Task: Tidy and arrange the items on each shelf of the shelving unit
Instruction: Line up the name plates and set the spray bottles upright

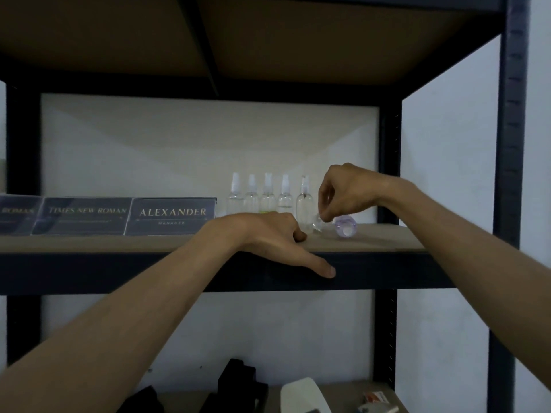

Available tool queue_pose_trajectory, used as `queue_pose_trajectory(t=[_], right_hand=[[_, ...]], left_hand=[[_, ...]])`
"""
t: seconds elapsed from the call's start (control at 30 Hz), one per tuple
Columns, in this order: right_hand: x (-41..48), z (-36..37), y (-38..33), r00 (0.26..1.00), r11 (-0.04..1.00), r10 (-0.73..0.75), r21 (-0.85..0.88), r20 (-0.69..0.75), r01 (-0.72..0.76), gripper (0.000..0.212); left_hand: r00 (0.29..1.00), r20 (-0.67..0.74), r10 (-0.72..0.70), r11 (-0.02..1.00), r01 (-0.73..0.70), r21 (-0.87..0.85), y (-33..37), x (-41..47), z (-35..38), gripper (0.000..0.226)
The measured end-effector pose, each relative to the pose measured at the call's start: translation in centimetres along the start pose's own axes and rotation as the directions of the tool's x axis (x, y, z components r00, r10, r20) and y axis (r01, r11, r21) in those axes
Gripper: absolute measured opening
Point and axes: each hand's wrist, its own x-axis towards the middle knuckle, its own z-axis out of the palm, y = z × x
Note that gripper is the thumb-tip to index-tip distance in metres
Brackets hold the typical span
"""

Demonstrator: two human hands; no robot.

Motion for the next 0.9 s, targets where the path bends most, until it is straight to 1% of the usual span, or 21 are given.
queue_pose_trajectory(t=[0.1, 0.2, 0.27, 0.37, 0.43, 0.57, 0.73, 0.83, 0.9], right_hand=[[0.7, -0.5, 0.6, 0.989, 0.995, 0.037, 0.098, -0.145, -0.023, 0.009], [1.9, -0.8, 1.1, 0.937, 0.971, 0.110, 0.236, -0.332, -0.030, 0.006], [2.5, -0.8, 1.0, 0.908, 0.946, 0.153, 0.323, -0.390, -0.021, 0.007], [3.0, -0.7, 0.6, 0.913, 0.914, 0.197, 0.404, -0.358, -0.039, 0.011], [3.3, -0.5, 0.4, 0.918, 0.910, 0.204, 0.411, -0.339, -0.051, 0.011], [3.6, -0.5, 0.5, 0.904, 0.897, 0.237, 0.438, -0.356, -0.063, 0.009], [3.9, -0.3, 0.7, 0.894, 0.896, 0.268, 0.434, -0.358, -0.095, 0.017], [4.0, 0.0, 1.0, 0.892, 0.880, 0.279, 0.466, -0.356, -0.089, 0.011], [3.8, 0.0, 1.1, 0.908, 0.875, 0.261, 0.478, -0.327, -0.079, 0.020]], left_hand=[[1.000, -0.005, 0.000, 1.000, 0.000, -0.008, 0.1, 0.2, 0.2, 0.109], [0.999, -0.041, 0.002, 0.999, -0.003, -0.041, -0.2, 0.1, 0.7, 0.112], [0.999, -0.052, 0.004, 0.999, -0.007, -0.052, -0.3, 0.0, 0.8, 0.113], [0.998, -0.058, 0.008, 0.998, -0.012, -0.060, -0.4, 0.0, 0.9, 0.113], [0.998, -0.064, 0.008, 0.998, -0.012, -0.056, -0.4, 0.0, 1.0, 0.114], [0.997, -0.071, 0.009, 0.999, -0.013, -0.052, -0.5, 0.0, 1.0, 0.113], [0.997, -0.078, 0.010, 0.998, -0.015, -0.059, -0.6, 0.1, 1.1, 0.114], [0.997, -0.076, 0.007, 0.998, -0.012, -0.066, -0.6, 0.1, 1.2, 0.113], [0.997, -0.074, 0.008, 0.997, -0.014, -0.072, -0.6, 0.1, 1.1, 0.113]])
